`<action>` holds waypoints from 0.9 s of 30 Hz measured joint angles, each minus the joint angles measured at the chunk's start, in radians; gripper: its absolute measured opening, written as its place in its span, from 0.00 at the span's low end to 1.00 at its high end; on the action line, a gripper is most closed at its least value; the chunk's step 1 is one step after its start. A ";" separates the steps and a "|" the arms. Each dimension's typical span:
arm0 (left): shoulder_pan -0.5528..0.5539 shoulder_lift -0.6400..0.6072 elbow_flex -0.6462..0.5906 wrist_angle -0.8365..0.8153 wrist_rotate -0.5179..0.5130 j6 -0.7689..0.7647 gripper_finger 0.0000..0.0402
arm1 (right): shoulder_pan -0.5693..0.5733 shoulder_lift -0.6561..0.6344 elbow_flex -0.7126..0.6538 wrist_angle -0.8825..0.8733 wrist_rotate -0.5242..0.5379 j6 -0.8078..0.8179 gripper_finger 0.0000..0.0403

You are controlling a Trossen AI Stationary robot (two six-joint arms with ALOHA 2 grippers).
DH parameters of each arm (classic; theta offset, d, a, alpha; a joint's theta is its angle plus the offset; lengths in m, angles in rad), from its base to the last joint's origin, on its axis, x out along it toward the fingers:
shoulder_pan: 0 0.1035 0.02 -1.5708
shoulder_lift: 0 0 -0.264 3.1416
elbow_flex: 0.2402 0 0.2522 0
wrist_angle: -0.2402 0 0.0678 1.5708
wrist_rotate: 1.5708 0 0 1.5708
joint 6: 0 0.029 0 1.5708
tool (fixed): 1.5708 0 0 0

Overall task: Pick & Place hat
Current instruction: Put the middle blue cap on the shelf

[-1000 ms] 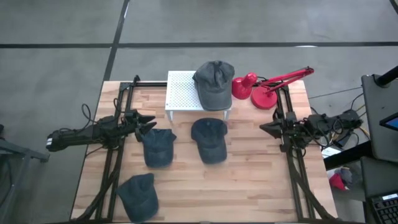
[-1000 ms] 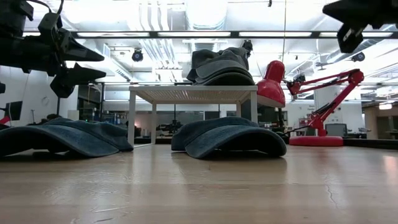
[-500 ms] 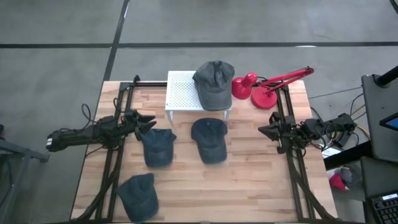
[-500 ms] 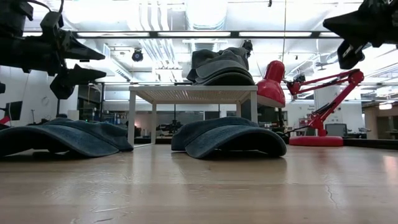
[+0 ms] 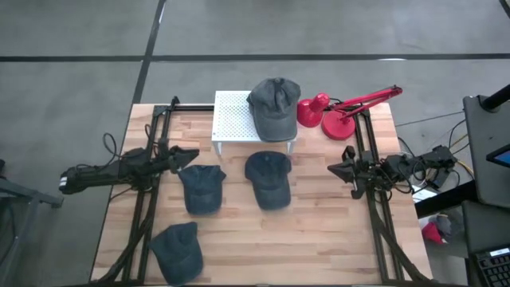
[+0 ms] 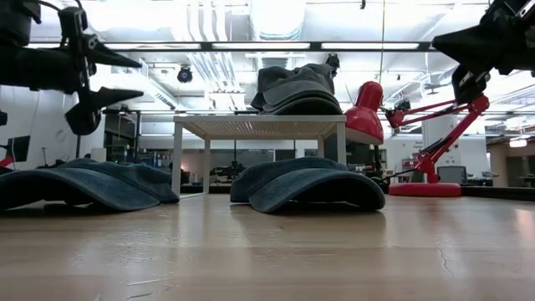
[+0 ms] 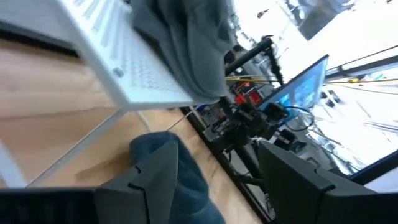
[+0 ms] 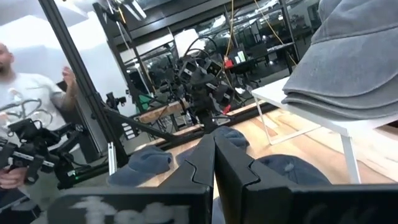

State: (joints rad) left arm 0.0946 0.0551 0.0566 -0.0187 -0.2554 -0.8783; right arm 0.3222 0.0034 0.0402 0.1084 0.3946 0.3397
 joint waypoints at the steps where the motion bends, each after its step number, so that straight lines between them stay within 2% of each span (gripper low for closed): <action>1: 0.000 0.000 0.000 0.014 0.003 0.011 0.55 | 0.000 -0.001 0.000 0.001 0.000 0.000 0.02; 10: 0.000 0.023 0.065 0.038 0.029 0.115 0.55 | 0.000 -0.001 0.000 0.000 -0.002 -0.003 0.02; 17: -0.001 0.160 0.189 0.002 0.048 0.205 0.55 | 0.000 -0.001 0.000 -0.001 -0.002 -0.003 0.02; 21: -0.003 0.287 0.286 -0.113 0.049 0.231 0.55 | 0.000 -0.001 0.000 -0.001 -0.002 -0.005 0.02; 27: -0.005 0.491 0.467 -0.410 0.049 0.233 0.55 | 0.000 0.000 0.000 -0.007 -0.001 -0.011 0.02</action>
State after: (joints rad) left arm 0.0895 0.5460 0.5239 -0.4289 -0.2059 -0.6452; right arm 0.3218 0.0036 0.0402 0.1013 0.3935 0.3290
